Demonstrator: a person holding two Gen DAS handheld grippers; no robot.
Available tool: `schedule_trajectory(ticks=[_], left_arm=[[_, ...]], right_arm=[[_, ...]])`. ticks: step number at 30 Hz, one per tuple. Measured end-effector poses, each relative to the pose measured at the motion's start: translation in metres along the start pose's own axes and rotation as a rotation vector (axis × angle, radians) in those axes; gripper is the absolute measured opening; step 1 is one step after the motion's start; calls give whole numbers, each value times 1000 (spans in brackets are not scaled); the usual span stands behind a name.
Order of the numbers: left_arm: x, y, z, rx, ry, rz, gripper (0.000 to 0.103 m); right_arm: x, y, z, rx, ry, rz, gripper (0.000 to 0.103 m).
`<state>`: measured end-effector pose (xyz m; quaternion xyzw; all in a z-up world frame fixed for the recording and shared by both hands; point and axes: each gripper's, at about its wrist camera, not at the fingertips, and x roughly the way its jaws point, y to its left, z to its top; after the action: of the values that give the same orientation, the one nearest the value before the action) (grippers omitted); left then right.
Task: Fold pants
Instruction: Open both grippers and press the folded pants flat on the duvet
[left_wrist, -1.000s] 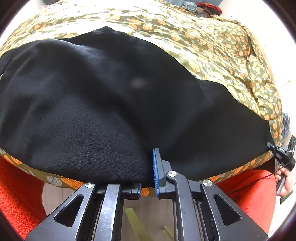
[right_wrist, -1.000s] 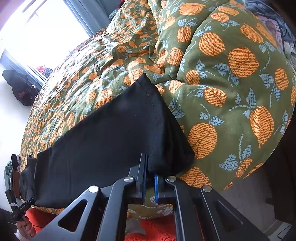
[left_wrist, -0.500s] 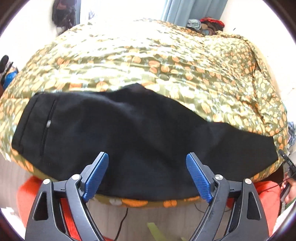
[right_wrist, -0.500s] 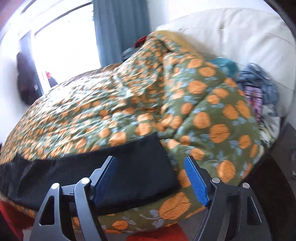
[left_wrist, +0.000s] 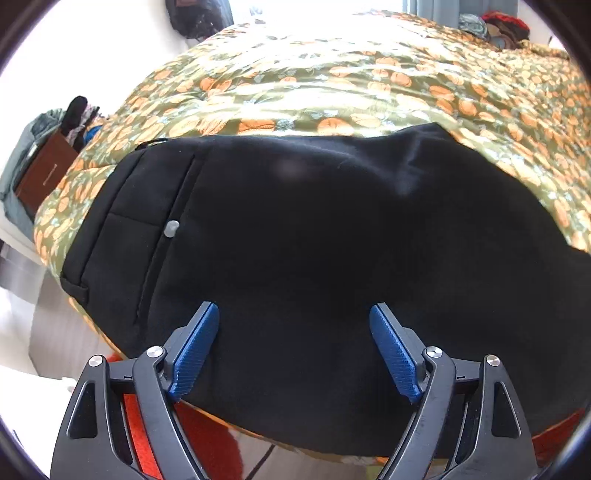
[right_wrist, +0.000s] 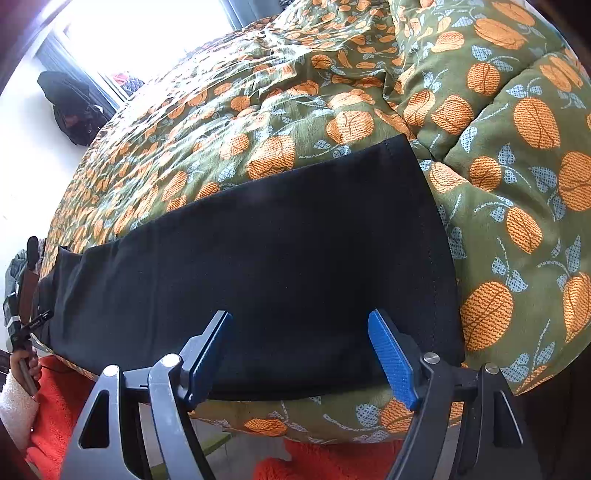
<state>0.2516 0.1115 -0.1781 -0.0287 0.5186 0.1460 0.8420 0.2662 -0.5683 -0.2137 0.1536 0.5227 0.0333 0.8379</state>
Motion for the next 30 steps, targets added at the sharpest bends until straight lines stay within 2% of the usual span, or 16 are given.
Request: schedule_trajectory(ticks=[3, 6, 10, 12, 14, 17, 19, 21, 30], left_arm=[[-23, -19, 1, 28, -41, -83, 85], [-37, -56, 11, 95, -55, -175, 87], [-44, -99, 22, 184, -87, -221, 89], [-36, -112, 26, 223, -102, -219, 91], [-20, -119, 28, 222, -93, -180, 91], [15, -106, 34, 132, -20, -175, 92], [32, -92, 34, 71, -3, -194, 99], [34, -88, 33, 75, -23, -181, 103], [34, -94, 31, 107, -49, -167, 103]], right_arm=[[0, 2, 2, 0, 0, -2, 76], [1, 6, 3, -16, 7, -10, 79], [3, 10, 4, -39, 14, -31, 81], [3, 10, 4, -42, 14, -31, 81], [3, 9, 3, -37, 12, -22, 81], [3, 7, 3, -25, 5, -5, 81], [3, 6, 3, -24, 5, -2, 81], [3, 6, 3, -28, 6, -5, 81], [2, 6, 2, -16, 3, 8, 81]])
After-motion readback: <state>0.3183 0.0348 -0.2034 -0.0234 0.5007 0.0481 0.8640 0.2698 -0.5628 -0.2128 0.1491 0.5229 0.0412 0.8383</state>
